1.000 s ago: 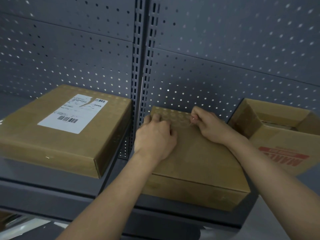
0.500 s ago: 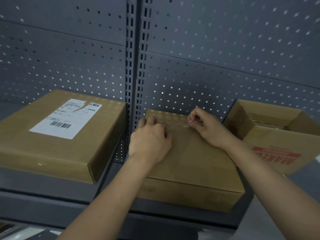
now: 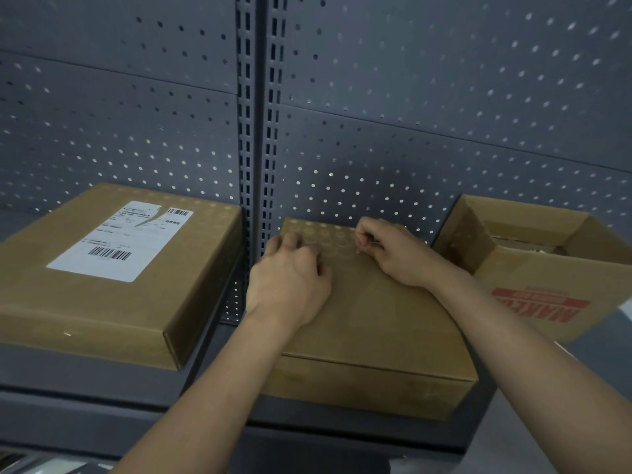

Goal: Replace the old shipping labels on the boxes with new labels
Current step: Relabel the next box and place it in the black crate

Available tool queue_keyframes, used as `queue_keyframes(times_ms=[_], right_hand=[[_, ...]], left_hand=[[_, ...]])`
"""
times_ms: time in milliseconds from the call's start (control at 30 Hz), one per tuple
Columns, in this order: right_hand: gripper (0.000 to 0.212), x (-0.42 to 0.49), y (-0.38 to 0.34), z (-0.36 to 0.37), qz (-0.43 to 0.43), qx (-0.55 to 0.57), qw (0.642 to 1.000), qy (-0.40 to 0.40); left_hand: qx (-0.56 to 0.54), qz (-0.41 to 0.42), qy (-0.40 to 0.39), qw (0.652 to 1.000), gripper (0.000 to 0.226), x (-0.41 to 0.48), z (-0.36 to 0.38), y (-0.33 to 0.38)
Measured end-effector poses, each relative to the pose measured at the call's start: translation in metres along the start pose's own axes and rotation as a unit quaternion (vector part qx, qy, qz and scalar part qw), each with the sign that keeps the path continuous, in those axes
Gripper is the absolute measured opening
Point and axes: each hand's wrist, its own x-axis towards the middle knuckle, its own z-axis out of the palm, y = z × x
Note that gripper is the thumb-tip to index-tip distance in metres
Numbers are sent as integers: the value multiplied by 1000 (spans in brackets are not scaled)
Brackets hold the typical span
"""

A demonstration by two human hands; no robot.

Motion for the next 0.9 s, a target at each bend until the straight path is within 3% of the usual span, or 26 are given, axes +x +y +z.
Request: queue_keyframes(times_ms=[200,400,533,633,900], right_hand=[[42,2,4,4,24,5,1000,-14],[40,0,13,6,16,82,995,56],[27,-3,17,6,15,127,985,118],[11,-4,14,6,22,140,982,124],[13,-6,6,3,33,173,975,139]], left_hand=[[-1,-2,2,1000,40,-2,-2,2],[-9,-3,0,1000,39,-2,-3,2],[-7,-3,3,1000,39,-3,-3,2],[-6,-1,2,1000,39,-3,-3,2],[-9,-8,0,1000,40,-2,-4,3]])
